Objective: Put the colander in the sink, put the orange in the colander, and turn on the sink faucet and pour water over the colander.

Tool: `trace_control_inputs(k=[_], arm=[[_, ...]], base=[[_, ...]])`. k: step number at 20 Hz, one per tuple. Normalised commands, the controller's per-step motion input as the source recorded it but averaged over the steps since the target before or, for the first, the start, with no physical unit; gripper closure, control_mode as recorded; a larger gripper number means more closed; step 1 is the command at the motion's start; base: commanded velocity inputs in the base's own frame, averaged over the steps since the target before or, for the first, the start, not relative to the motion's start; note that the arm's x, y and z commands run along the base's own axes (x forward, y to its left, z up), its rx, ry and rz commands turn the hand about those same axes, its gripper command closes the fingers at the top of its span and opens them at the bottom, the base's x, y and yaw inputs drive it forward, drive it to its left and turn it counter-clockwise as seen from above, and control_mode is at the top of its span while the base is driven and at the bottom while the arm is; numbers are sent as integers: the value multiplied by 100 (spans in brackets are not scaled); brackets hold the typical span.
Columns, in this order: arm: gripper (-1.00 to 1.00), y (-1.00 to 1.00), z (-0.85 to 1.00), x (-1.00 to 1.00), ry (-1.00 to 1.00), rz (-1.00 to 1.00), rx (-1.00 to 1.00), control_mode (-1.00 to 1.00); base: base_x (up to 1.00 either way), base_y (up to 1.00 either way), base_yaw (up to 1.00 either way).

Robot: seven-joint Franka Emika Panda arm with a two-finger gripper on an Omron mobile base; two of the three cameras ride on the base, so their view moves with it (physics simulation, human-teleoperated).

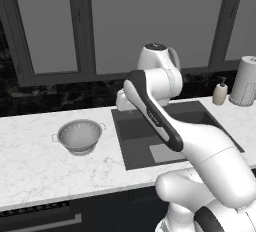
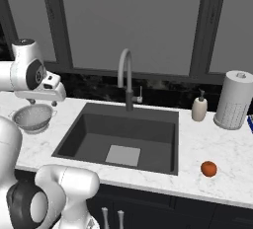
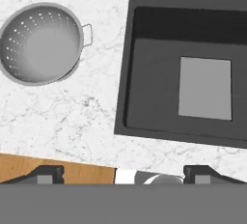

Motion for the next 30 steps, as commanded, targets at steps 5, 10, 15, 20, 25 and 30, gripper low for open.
trace_control_inputs(k=[5,10,15,20,25,30], arm=[[-100,63,-36,43,13,-5,7,-100],[-100,64,-49,29,6,-8,0,-100],[-100,23,-44,19,5,-15,0,-100],[-100,0,-48,22,9,-22,0,-100],[-100,2,-47,22,3,-18,0,-100],[-100,22,-25,18,0,-12,0,-100]], base=[[0,0,0],[0,0,0],[0,0,0],[0,0,0],[0,0,0],[0,0,0]])
